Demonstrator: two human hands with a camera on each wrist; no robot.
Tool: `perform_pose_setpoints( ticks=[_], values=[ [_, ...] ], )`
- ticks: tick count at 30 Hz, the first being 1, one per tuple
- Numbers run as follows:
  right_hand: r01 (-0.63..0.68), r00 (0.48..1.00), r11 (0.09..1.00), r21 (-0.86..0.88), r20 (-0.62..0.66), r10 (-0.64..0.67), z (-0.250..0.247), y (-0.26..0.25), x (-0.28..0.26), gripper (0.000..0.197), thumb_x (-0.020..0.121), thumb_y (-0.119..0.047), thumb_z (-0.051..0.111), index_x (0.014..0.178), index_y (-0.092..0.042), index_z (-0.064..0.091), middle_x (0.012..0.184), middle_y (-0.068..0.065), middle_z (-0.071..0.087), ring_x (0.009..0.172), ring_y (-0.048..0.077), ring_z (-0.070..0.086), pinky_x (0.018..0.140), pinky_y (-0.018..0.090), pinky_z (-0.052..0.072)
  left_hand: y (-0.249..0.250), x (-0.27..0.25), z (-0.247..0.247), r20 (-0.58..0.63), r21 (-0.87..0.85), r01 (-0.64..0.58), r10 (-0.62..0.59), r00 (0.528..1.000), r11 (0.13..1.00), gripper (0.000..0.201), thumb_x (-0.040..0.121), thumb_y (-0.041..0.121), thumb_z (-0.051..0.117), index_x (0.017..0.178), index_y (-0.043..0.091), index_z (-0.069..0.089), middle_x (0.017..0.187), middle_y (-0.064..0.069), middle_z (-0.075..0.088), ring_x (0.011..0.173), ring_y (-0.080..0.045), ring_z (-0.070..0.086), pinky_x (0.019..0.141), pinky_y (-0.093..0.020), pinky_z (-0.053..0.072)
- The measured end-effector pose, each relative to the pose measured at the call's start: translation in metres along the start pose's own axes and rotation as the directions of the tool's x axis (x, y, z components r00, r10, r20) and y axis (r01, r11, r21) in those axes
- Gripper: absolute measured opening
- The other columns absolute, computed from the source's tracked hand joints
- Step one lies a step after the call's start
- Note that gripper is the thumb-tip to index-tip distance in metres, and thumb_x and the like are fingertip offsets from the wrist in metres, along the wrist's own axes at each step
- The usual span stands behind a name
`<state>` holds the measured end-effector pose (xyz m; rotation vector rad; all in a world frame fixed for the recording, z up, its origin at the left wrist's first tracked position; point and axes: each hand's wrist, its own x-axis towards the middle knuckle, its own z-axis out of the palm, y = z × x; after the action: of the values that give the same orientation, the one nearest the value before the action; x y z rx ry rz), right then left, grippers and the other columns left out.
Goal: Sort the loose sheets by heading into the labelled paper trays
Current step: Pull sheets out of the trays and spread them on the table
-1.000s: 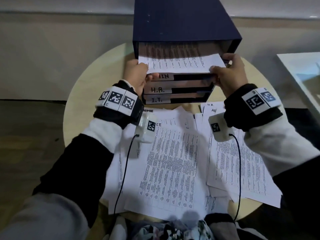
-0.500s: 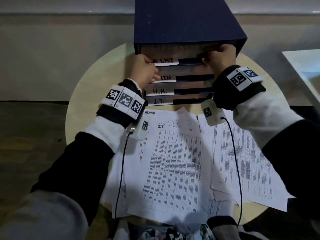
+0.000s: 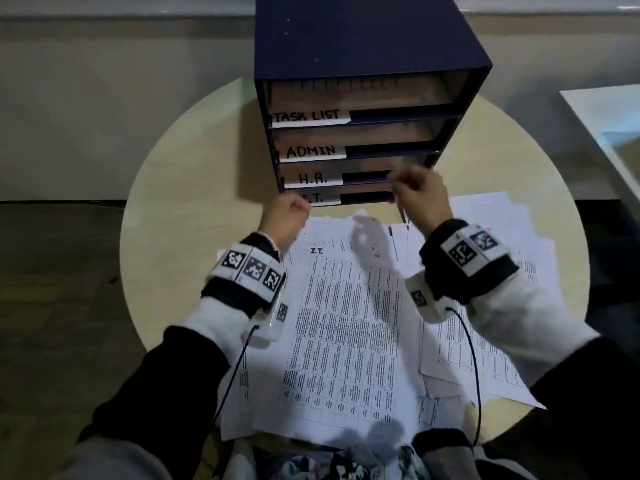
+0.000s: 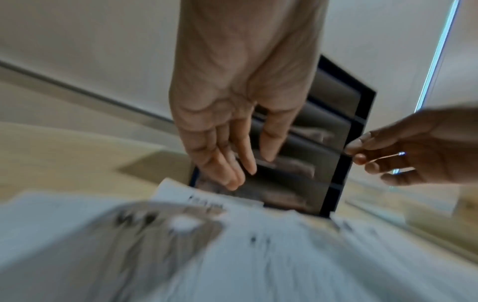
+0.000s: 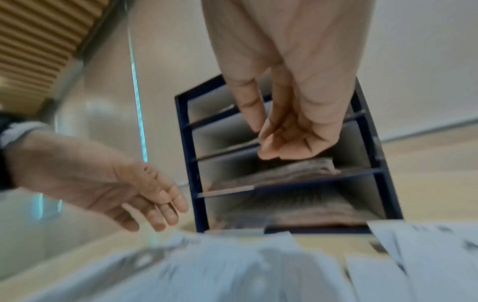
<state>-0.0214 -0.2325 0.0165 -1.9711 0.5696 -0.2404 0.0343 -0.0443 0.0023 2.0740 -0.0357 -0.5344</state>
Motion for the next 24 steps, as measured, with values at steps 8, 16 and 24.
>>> perform_pose_setpoints(
  ticks=[8, 16, 24],
  values=[
    [0.007, 0.903, 0.885, -0.465, 0.383, 0.194, 0.025, 0.062, -0.048, 0.015, 0.087, -0.011, 0.057, 0.102, -0.012, 0.060, 0.115, 0.008, 0.057, 0.105, 0.021, 0.053, 0.089, 0.029, 0.045, -0.060, -0.007, 0.028, 0.138, 0.534, -0.003, -0.084, 0.987, 0.845, 0.029, 0.085, 0.016, 0.059, 0.114, 0.015, 0.057, 0.128, -0.009, 0.037, 0.123, -0.027, 0.037, 0.104, -0.040, 0.037],
    [0.080, 0.875, 0.710, -0.700, 0.391, 0.287, 0.029, 0.054, -0.056, 0.048, 0.078, -0.017, 0.067, 0.123, -0.025, 0.051, 0.126, 0.005, 0.042, 0.123, 0.026, 0.034, 0.101, 0.045, 0.027, -0.064, -0.016, 0.036, 0.152, 0.464, -0.031, -0.045, 0.987, 0.886, 0.056, 0.085, 0.031, 0.062, 0.135, 0.018, 0.039, 0.134, -0.009, 0.026, 0.129, -0.026, 0.023, 0.106, -0.040, 0.032],
    [0.157, 0.925, 0.812, -0.562, 0.371, 0.077, 0.029, 0.060, -0.057, 0.011, 0.083, -0.015, 0.061, 0.073, -0.014, 0.058, 0.086, -0.001, 0.050, 0.102, 0.023, 0.050, 0.085, 0.035, 0.024, -0.069, -0.019, 0.018, 0.149, -0.160, 0.110, -0.087, 0.985, 0.981, 0.050, 0.075, 0.016, 0.076, 0.116, 0.012, 0.049, 0.118, -0.003, 0.056, 0.113, -0.026, 0.054, 0.099, -0.044, 0.045]
  ],
)
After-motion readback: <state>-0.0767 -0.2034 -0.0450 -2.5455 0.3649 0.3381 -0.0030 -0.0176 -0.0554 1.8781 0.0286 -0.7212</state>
